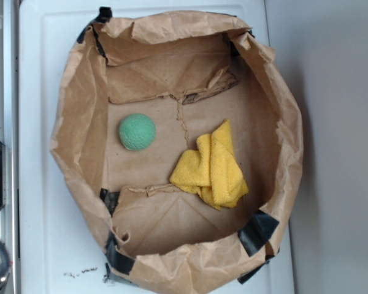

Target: Grab the green ball.

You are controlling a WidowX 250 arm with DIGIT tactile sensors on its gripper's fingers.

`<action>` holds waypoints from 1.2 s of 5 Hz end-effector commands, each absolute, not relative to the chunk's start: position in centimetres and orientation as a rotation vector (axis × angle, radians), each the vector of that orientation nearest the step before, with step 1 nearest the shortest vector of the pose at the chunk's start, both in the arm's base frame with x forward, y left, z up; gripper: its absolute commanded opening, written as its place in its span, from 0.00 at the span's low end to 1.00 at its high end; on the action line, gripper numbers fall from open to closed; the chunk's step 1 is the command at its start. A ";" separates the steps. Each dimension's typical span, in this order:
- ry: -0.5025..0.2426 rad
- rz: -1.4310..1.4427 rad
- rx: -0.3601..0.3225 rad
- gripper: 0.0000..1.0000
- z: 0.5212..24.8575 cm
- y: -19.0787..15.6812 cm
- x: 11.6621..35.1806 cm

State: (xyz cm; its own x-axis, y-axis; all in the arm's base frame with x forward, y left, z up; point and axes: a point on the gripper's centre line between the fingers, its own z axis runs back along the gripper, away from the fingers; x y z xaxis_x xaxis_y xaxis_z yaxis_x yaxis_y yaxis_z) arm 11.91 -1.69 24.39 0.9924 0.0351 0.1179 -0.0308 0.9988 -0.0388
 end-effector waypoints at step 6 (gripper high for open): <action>-0.164 0.021 -0.024 1.00 23.7 -2.0 23.1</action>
State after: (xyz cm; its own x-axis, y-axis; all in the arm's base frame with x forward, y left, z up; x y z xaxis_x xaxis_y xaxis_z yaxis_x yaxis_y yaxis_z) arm 22.86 -2.38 22.32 0.9927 0.0013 0.1207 0.0016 0.9997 -0.0238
